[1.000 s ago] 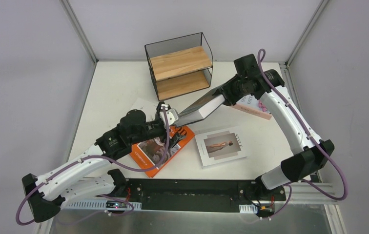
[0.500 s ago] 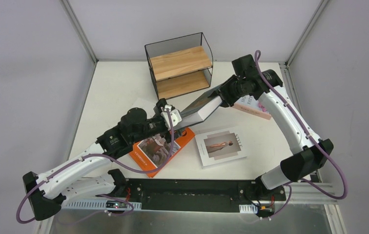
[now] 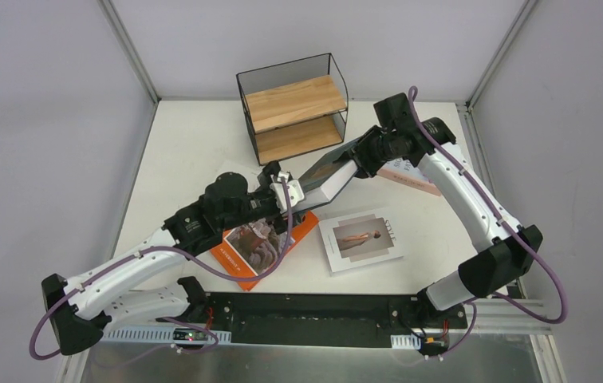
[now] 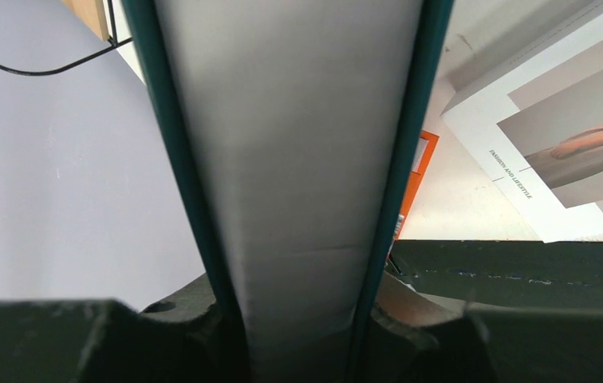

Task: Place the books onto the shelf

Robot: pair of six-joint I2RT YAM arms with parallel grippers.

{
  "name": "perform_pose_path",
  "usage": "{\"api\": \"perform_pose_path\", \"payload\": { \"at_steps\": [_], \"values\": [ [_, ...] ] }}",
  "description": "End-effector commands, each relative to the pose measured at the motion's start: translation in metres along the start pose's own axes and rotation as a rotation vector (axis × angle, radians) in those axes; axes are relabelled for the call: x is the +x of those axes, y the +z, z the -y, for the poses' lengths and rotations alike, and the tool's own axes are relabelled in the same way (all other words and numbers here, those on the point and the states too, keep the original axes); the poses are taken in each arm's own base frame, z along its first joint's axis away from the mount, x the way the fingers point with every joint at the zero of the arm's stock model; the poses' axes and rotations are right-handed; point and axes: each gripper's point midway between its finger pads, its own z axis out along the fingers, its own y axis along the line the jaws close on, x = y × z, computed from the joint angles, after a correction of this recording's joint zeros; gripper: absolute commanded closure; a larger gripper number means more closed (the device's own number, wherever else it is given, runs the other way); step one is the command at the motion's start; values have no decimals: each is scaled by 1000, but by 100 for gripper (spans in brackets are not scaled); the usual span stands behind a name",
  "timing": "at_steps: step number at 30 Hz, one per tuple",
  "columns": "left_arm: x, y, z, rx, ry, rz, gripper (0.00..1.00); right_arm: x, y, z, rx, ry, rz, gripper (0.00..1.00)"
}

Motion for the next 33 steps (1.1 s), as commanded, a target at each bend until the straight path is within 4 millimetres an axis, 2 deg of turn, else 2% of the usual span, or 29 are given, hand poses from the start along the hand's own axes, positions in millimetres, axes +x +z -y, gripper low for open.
{"api": "perform_pose_path", "payload": {
  "at_steps": [1, 3, 9, 13, 14, 15, 17, 20, 27, 30, 33],
  "values": [
    [-26, 6, -8, -15, 7, 63, 13, 20, -12, -16, -67, -54, -68, 100],
    [-26, 7, -11, -28, 1, 61, 22, 21, -11, -16, -64, -54, -68, 100],
    [-29, 8, -15, -58, -45, 64, 64, 20, -9, -14, -70, -67, -63, 100],
    [-30, 7, -19, -86, -80, 63, 95, 24, -7, -17, -109, -119, -91, 70],
    [-30, 6, -21, -95, -90, 61, 100, 25, -7, -18, -121, -134, -96, 62],
    [-31, 6, -23, -108, -101, 60, 100, 25, -7, -18, -130, -153, -94, 53],
    [-31, 4, -25, -124, -125, 59, 100, 22, -10, -15, -141, -169, -79, 23],
    [-31, 0, -30, -160, -171, 60, 100, 6, -20, -9, -142, -193, 2, 1],
    [-22, -8, -36, -231, -296, 31, 100, -34, -69, 9, -156, -245, 243, 0],
    [-25, -12, -46, -298, -373, 29, 100, -45, -86, 18, -158, -268, 339, 0],
    [-20, -13, -60, -392, -498, 24, 100, -55, -94, 28, -169, -272, 430, 0]
  ]
}}
